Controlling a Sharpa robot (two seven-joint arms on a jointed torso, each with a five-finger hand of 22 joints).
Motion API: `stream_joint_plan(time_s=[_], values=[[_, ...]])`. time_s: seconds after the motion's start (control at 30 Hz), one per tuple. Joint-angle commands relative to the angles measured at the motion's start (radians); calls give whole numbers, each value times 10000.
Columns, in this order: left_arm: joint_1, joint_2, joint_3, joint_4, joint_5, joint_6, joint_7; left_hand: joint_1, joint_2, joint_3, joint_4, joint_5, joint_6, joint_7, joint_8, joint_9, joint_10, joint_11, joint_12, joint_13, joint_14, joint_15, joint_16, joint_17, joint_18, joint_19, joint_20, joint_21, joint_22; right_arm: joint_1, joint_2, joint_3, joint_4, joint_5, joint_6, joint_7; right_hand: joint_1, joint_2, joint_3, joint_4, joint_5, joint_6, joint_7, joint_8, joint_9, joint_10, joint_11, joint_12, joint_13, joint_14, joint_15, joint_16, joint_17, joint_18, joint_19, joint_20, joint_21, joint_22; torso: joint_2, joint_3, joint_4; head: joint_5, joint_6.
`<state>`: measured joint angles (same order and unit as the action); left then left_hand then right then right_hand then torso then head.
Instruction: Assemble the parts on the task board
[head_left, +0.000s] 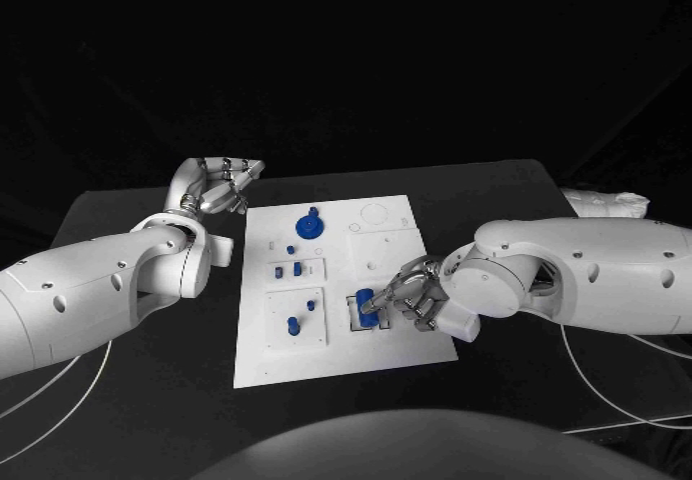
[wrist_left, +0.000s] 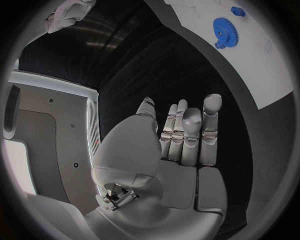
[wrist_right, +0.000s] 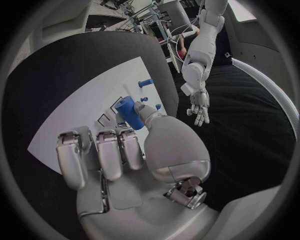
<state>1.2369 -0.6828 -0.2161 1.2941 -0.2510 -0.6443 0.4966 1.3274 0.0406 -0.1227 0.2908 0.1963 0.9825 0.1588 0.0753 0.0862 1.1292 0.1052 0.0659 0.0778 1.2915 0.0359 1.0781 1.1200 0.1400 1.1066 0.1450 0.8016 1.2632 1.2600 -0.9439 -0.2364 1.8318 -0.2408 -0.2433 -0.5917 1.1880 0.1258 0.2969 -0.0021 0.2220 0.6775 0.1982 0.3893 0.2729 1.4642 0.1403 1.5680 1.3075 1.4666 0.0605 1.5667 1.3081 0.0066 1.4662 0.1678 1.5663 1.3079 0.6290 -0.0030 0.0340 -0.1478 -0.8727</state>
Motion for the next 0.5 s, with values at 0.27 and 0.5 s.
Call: stream_joint_plan(time_s=[0.27, 0.5], values=[[7, 3, 8, 20, -61, 144, 57, 35, 87, -51, 5, 62, -31, -15, 58, 17, -22, -34, 67, 11, 55, -1, -63, -9, 26, 83, 8, -70, 17, -54, 334, -1, -289, -202, 336, -339, -106, -6, -38, 167, -156, 127, 97, -163, -33, 1066, -44, 28, 2633, 1042, -42, 41, 2627, -66, 1046, -30, 45, 2629, -6, 3, 1, 2, 1], [7, -17, 8, 31, -70, 135, 54, 35, 87, -51, 5, 62, -31, -15, 58, 17, -22, -34, 67, 11, 55, -1, -63, -9, 26, 83, 8, -70, 17, -67, 422, 0, -378, -451, 279, -438, -151, -32, -87, 236, -228, 79, 120, -233, -57, 1066, -26, 28, 2633, 1042, -15, 41, 2627, -66, 1046, -11, 45, 2629, -1, 1, 1, 23, 1]])
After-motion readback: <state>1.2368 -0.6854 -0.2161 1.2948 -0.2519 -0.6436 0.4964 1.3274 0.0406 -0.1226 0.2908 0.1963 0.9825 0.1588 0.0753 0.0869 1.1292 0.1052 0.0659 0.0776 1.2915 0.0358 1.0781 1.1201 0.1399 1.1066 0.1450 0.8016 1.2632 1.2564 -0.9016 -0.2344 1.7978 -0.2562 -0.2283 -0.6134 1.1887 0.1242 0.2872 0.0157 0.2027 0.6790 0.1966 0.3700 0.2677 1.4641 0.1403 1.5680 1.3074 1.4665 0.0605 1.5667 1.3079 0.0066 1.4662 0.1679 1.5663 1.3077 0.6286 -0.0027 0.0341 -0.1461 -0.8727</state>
